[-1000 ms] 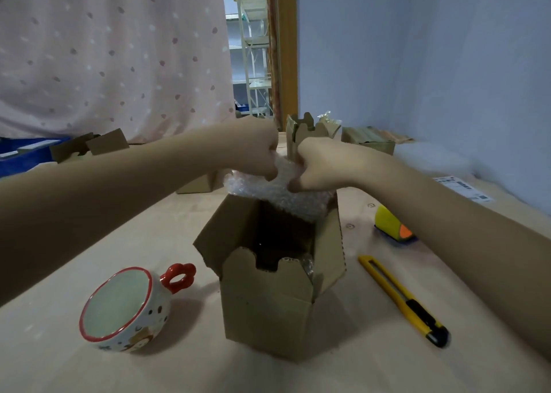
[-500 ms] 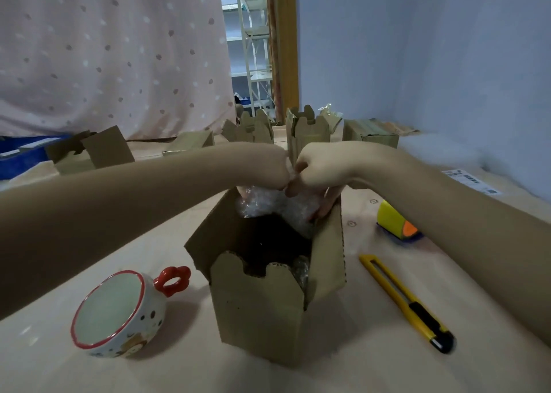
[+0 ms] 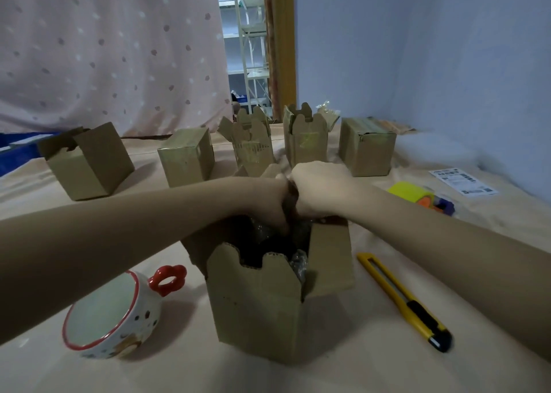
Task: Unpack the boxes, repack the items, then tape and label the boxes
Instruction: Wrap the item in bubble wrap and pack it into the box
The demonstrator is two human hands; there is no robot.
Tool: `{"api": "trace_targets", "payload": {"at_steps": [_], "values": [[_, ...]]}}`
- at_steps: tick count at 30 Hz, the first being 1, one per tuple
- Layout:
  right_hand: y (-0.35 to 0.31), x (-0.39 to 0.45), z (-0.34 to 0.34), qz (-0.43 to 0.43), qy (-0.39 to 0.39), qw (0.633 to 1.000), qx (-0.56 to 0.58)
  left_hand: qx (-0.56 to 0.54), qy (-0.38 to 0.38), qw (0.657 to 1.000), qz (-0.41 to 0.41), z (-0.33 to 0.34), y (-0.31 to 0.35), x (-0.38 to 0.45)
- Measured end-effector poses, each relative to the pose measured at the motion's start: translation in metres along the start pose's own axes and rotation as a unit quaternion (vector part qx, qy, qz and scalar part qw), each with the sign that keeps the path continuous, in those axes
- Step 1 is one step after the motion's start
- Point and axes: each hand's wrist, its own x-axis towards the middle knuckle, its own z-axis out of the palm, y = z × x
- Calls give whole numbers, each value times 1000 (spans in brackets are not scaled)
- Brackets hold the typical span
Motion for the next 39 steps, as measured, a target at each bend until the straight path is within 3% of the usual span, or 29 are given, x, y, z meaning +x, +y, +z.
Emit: {"api": "trace_targets", "payload": {"at_steps": [2,7,12,16,18,21,23,29,35,39], "values": [[-5,-1,2,-12,28,997,-64,25,-23,999,0,3,-6,1],[-10,8,11,25,68,987,-145,29,11,1000,-4,17,-10,11],[-5,12,18,31,-26,997,-70,55,11,998,2,32,-8,16],[4,10,22,38,-12,998,-51,132,112,984,43,42,-10,12],[7,5,24,42,21,998,-41,212,155,963,53,40,-9,6],[9,-8,25,38,83,995,-40,374,244,890,86,34,-10,-5],[7,-18,22,38,126,991,-39,414,286,859,92,29,-14,-14],[-7,-43,14,9,228,973,-27,313,337,882,102,24,-28,-43],[-16,-62,13,-18,290,956,27,273,414,867,39,27,-24,-72],[-17,-68,14,-13,282,958,58,111,367,921,73,21,3,-97]]}}
